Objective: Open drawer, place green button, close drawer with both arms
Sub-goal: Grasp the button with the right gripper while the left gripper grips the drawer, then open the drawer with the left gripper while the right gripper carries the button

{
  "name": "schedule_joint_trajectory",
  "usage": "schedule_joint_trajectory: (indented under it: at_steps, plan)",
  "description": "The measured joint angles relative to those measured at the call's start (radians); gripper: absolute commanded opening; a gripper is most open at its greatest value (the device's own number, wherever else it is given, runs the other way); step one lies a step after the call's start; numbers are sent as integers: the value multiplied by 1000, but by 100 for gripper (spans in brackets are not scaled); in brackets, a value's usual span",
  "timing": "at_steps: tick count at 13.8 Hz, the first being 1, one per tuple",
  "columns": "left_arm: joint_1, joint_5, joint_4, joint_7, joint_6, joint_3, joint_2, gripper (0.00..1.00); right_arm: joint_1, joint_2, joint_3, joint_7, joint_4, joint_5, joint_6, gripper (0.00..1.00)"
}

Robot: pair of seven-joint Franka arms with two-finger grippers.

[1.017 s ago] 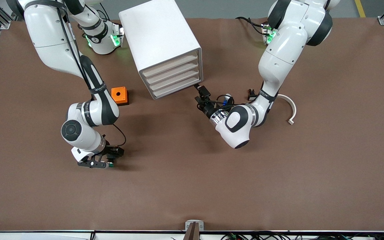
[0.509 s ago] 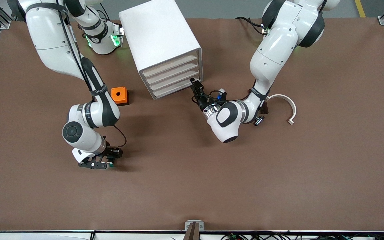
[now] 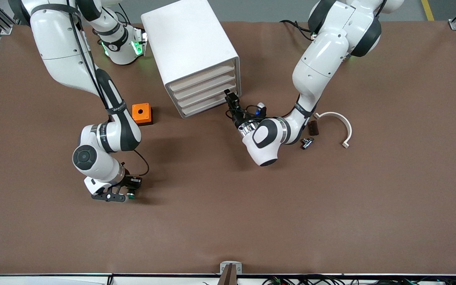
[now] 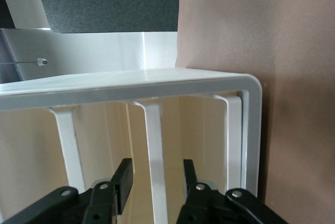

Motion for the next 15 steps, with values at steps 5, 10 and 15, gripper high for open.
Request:
schedule_joint_trajectory:
  at_steps: [5, 10, 15]
  plan:
    - [-34, 0, -6, -13, -33, -10, 7, 37, -4, -44, -9, 78, 75, 2, -203, 0]
    - [-45, 0, -10, -14, -36, -10, 19, 22, -5, -161, -10, 209, 87, 2, -362, 0]
    - [-45, 0, -8, -19, -41, -10, 25, 5, 1, -220, -4, 359, 85, 2, -456, 0]
